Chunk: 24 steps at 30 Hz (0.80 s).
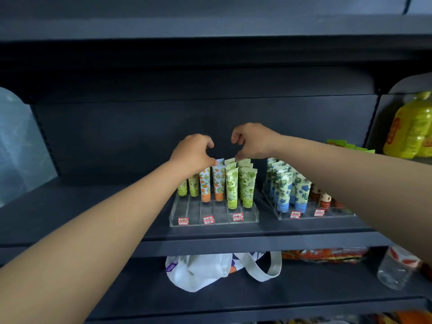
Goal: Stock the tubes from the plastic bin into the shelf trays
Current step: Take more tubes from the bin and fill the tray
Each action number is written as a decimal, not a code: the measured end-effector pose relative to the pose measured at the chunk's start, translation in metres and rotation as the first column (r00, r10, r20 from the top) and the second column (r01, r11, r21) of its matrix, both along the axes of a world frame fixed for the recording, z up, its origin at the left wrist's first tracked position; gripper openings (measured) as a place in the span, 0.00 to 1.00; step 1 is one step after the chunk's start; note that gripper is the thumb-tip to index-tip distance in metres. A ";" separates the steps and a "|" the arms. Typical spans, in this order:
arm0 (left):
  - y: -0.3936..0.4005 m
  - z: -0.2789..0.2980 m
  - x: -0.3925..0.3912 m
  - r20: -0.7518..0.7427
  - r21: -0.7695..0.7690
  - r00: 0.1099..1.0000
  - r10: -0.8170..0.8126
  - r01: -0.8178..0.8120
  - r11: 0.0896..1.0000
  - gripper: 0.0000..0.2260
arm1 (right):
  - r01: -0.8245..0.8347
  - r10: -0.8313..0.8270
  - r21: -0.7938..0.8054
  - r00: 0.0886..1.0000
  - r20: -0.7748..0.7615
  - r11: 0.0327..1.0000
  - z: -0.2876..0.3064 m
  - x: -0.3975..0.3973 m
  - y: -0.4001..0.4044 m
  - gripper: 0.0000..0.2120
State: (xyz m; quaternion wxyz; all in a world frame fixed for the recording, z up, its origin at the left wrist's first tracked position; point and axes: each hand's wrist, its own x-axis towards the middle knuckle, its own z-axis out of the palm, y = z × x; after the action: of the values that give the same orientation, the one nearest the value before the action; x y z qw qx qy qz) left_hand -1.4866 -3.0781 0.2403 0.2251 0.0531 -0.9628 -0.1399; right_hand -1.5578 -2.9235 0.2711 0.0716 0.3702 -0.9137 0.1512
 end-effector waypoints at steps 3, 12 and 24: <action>0.016 0.010 0.011 0.041 -0.108 0.999 0.002 0.003 0.994 0.30 | 0.034 -0.031 0.030 0.997 -0.075 0.999 0.003 0.009 0.021 0.29; 0.077 -0.010 0.051 0.053 -0.233 0.998 -0.044 0.055 0.971 0.45 | 0.156 -0.132 0.078 0.958 -0.255 0.985 -0.028 0.056 0.094 0.46; 0.149 -0.146 0.096 0.088 -0.106 0.975 -0.205 0.214 0.971 0.39 | 0.103 -0.105 -0.023 0.987 -0.124 0.994 -0.168 0.106 0.173 0.40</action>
State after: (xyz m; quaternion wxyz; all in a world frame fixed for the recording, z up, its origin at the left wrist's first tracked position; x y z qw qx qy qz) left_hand -1.3903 -2.9288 0.0942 0.1751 -0.0566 -0.9773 -0.1050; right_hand -1.4519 -2.7508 0.1032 0.1396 0.3300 -0.9243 0.1314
